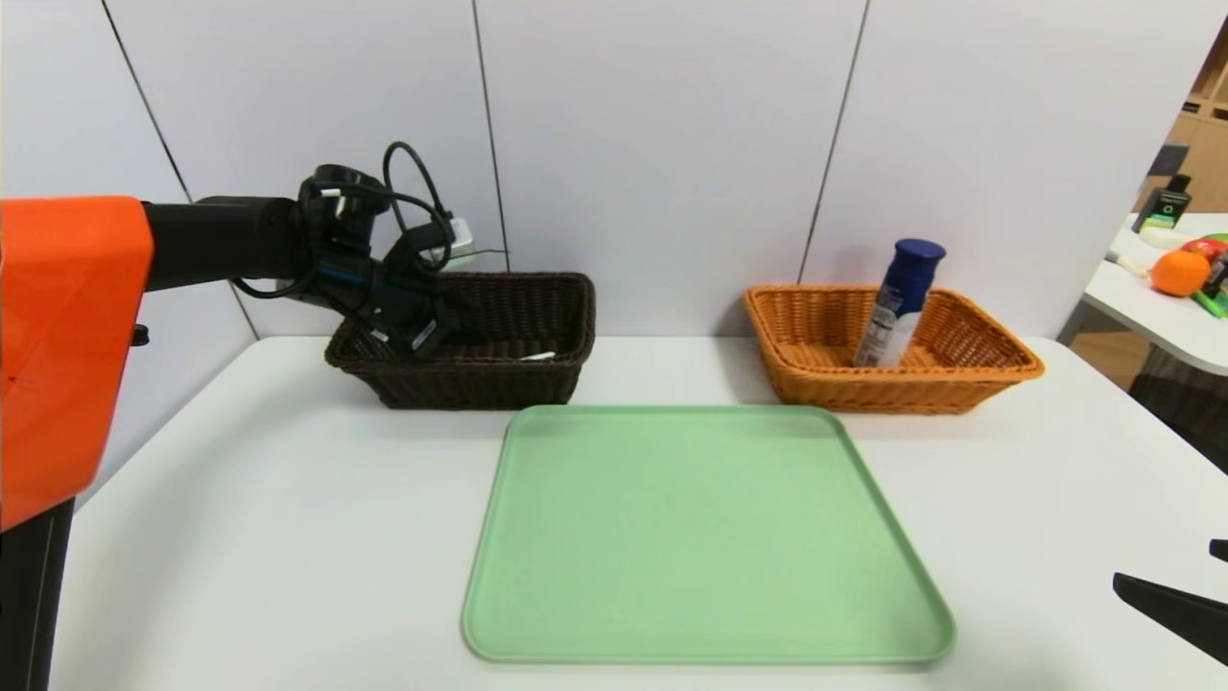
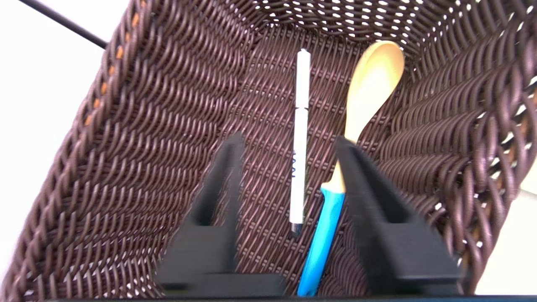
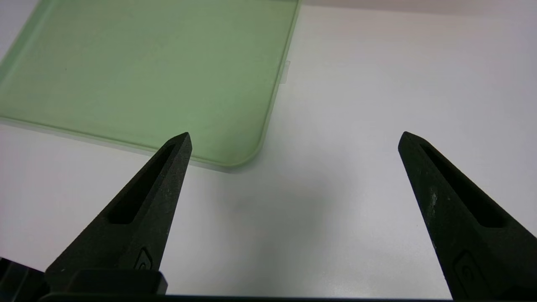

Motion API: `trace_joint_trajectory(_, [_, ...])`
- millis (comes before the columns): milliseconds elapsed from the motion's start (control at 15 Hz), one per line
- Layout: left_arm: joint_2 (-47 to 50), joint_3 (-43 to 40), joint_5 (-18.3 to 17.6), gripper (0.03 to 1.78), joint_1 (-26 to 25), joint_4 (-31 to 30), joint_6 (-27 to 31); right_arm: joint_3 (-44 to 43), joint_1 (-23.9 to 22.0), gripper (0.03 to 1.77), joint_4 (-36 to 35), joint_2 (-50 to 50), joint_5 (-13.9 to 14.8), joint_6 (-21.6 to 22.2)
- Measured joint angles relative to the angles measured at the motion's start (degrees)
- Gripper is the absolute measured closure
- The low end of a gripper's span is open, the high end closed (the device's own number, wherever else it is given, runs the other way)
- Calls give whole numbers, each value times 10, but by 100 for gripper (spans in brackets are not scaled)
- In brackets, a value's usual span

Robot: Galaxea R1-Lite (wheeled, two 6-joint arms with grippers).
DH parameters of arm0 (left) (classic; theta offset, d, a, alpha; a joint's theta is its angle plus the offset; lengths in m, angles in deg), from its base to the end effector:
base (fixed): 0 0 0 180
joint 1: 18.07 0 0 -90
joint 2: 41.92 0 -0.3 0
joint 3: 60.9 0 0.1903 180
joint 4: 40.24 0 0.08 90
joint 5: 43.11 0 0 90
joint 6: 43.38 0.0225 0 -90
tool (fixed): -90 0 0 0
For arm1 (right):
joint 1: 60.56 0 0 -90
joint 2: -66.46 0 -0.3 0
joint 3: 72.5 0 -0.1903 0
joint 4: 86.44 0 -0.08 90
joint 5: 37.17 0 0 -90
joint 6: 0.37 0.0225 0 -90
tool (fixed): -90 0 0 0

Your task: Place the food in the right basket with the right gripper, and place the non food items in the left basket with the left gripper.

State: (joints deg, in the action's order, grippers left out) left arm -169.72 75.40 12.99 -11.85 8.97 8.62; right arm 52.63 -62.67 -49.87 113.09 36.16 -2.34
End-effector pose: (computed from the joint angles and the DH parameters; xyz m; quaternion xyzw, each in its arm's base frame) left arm 0.4429 -0.0609 0.2008 0.3113 0.1626 -0.4371 0.8280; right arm 0.0719 0.0038 0.1972 0.0234 0.2393 0.1270 0.9623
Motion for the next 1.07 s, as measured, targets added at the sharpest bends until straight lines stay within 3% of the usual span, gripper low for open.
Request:
trace_joint_trajectory(133, [9,0,0,78,3,0,-27,-1,0,10,-1,0,0,0])
trace_joint_trajectory(267, [26,0,0,62,12,-2,-89,-1,0,10,-1,0,0,0])
trace_joint_trajectory(467, [60,-6,5,46,43,5,-242,0,0,10,-4,0,1,0])
trace_joint_trajectory(600, [93,-16,30,38,61,13,-360,-3,0,10,-5,0,0,0])
trace_joint_trajectory(733, [122,-23,103,32,74,29,-446,-7,0,10,-6,-1,-2,-1])
trace_joint_trajectory(867, [144,-25,204,27,87,71,-491,-10,0,10,-6,-1,-4,-3])
trace_joint_trajectory(1067, [187,-39,342,22,114,143,-615,-11,1,10,-14,2,-3,-5])
